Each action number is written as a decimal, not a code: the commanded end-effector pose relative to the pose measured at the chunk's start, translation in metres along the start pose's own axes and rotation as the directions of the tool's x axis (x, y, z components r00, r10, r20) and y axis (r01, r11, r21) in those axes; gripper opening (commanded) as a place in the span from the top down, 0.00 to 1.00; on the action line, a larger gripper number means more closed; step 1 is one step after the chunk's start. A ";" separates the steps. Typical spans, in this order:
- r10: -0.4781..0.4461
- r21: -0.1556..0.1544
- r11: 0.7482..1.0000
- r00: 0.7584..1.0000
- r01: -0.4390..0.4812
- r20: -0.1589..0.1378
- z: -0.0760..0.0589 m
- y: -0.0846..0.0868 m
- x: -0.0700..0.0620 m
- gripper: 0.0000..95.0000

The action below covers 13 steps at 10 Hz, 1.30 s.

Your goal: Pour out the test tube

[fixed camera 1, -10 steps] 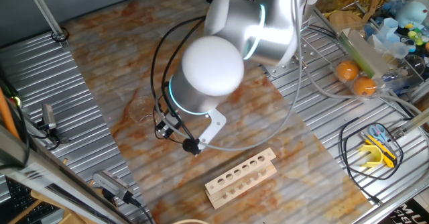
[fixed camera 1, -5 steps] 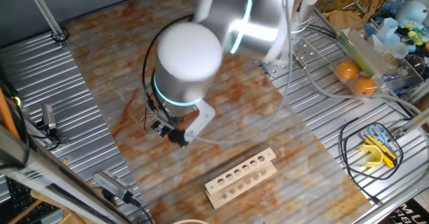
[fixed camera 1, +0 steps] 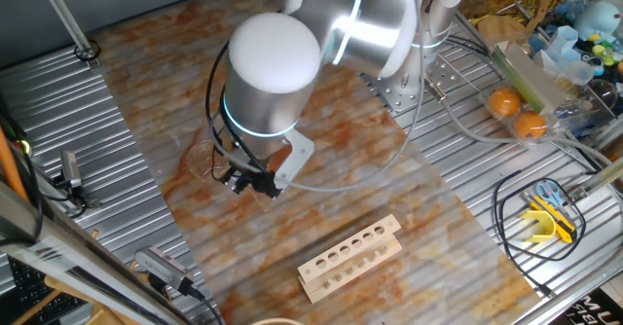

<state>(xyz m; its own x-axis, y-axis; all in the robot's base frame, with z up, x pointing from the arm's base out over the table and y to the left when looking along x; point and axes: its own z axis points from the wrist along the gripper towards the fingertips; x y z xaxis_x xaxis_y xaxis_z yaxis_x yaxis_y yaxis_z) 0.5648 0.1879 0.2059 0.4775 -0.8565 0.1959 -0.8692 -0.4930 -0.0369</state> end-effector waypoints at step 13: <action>-0.061 0.060 0.997 0.994 0.056 0.094 0.022 0.001 0.036 1.00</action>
<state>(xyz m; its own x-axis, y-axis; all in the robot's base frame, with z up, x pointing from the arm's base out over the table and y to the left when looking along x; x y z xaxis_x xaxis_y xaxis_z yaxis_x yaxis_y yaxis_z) 0.5846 0.1534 0.1897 0.5411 -0.8347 0.1025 -0.8315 -0.5493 -0.0832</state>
